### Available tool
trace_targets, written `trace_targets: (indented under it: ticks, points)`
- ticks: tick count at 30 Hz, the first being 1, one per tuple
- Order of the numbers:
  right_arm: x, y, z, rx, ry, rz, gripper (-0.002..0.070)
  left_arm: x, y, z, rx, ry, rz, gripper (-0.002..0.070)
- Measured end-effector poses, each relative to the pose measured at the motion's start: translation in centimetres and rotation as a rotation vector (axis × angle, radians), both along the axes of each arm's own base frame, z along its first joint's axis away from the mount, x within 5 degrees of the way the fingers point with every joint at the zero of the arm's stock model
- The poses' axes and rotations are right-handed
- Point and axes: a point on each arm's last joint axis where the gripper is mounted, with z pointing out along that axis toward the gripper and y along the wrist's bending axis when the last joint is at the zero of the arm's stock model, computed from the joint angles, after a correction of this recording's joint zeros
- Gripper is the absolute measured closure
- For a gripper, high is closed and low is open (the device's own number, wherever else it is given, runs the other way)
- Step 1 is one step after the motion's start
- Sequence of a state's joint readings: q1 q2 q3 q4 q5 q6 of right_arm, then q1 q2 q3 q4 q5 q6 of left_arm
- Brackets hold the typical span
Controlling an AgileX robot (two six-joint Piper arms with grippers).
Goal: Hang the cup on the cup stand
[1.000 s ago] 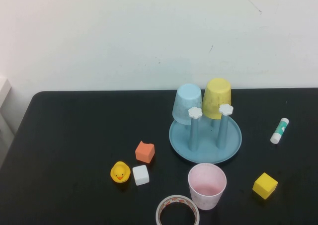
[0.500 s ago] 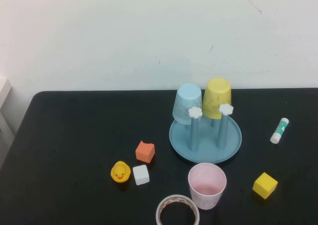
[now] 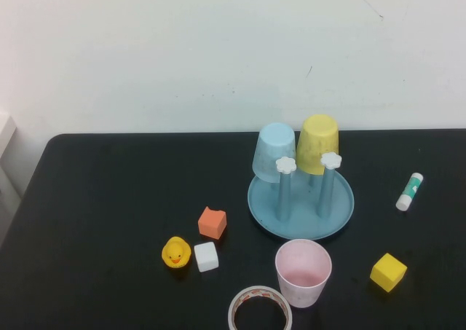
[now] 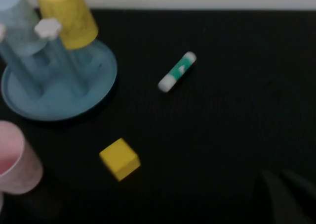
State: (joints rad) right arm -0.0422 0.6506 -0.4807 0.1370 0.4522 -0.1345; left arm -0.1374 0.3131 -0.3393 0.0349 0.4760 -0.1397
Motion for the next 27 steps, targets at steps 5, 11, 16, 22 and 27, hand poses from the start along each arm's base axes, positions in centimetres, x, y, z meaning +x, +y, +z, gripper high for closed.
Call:
trace_targets:
  ticks: [5,11,16,22,27]
  points:
    - [3.6,1.1,-0.4,0.027,0.125,0.164,0.0678,0.5,-0.5,-2.1,-0.094,0.076,-0.006,0.0676]
    - [9.0,3.2,-3.3,0.114,0.208,0.36,0.0667,0.8,-0.6,-2.0,-0.116,0.022,-0.006,0.0676]
    - [12.6,7.2,-5.3,0.071,0.199,0.563,0.0515,0.8,-0.6,-2.0,-0.115,0.013,-0.006,0.0676]
    - [16.3,13.0,-8.6,0.004,0.254,0.737,0.0247,0.8,-0.6,-2.0,-0.115,0.015,-0.006,0.0676]
    - [18.9,14.4,-11.7,-0.005,0.321,0.743,0.0224,0.8,-0.6,-2.0,-0.118,0.015,-0.006,0.0676]
